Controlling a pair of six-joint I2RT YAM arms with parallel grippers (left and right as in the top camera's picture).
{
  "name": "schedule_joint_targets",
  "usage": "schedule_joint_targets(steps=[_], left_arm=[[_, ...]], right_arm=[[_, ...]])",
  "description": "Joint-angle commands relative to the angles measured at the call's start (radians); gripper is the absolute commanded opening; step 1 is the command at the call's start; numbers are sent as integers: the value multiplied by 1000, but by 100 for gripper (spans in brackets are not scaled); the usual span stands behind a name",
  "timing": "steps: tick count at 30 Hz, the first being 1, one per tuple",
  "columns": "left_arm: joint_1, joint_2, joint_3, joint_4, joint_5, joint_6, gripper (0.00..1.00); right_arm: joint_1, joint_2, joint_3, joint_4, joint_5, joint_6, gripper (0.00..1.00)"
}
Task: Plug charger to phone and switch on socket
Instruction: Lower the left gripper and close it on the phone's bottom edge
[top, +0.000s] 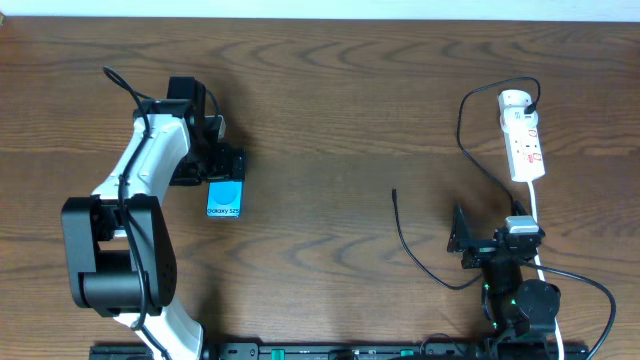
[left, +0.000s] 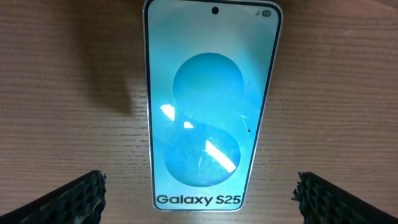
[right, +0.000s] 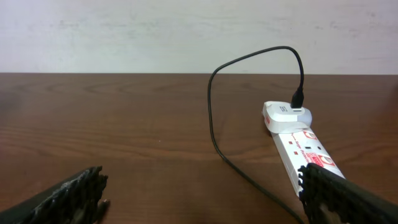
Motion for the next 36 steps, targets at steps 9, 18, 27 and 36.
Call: schedule_joint_targets(steps=[9,18,27,36], left_arm=[[-51,13,-9,20,-82,-17,98],[-87,13,-9,41,-109,-16,98],[-87,13,-39,77,-108,-37,98],[-87,13,-56,107,-108,-39,98]], right_arm=[[6,-6,-1,-5,8,10,99],[6,-6,-1,-5,8,10,99],[6,-6,-1,-5,8,10,99],[6,-6,-1,-5,8,10,99]])
